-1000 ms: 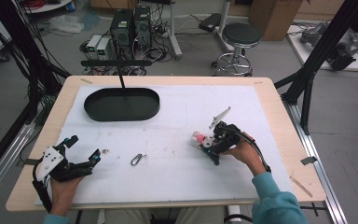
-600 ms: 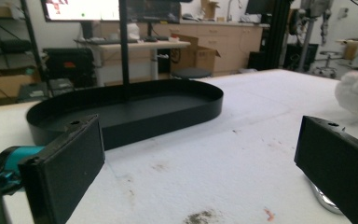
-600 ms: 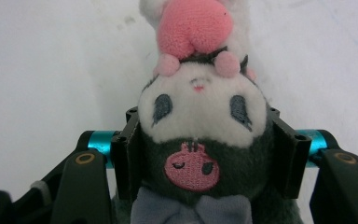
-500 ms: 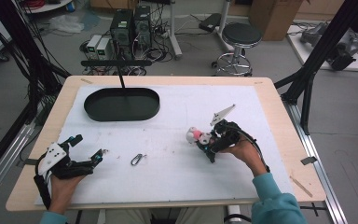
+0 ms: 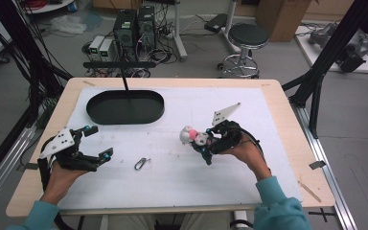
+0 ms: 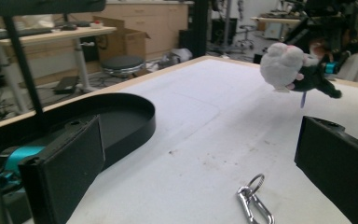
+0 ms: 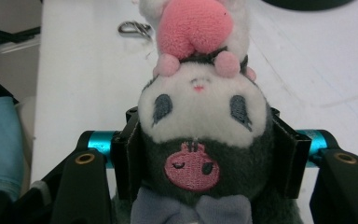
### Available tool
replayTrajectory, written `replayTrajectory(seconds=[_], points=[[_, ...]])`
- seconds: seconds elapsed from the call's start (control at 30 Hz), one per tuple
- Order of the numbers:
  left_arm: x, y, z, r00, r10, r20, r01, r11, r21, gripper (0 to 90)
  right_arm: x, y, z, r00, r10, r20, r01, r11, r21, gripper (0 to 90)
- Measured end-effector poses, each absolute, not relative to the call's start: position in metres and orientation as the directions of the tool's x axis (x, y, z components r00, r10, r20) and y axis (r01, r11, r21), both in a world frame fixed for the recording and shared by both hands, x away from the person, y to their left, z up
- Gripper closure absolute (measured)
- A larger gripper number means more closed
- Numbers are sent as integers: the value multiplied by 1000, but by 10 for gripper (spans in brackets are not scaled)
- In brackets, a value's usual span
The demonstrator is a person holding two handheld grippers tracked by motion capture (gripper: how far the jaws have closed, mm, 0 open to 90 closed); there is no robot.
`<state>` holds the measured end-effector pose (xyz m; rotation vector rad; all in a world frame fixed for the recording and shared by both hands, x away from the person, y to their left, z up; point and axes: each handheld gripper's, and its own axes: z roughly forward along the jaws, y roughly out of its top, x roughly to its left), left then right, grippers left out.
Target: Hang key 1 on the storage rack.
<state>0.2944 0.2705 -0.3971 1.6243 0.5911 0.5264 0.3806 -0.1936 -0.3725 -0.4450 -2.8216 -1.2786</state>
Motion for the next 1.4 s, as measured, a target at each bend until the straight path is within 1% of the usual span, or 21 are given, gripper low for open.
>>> replayTrajectory(seconds=[0.27,0.37,0.53,0.73,1.03,1.23,1.4], points=[[312,258,-385,810,587,12,88,-142,986,20,380,-184,-364,-971,210,117,224,615,756,398],[317,253,-381,833,553,0,104,-157,982,19,380,-180,-361,-973,197,117,215,607,765,398],[325,244,-371,862,507,-3,96,-158,983,19,379,-168,-354,-982,152,116,185,600,778,398],[333,227,-360,900,436,14,93,-224,970,19,380,-155,-346,-987,121,105,156,590,792,398],[342,198,-353,933,361,6,86,-239,967,19,379,-140,-341,-991,85,103,133,597,791,398],[349,182,-349,942,335,4,96,-280,955,19,379,-134,-338,-992,67,106,125,592,796,398],[353,168,-343,955,298,9,84,-300,950,19,378,-131,-339,-992,59,108,121,600,791,397]])
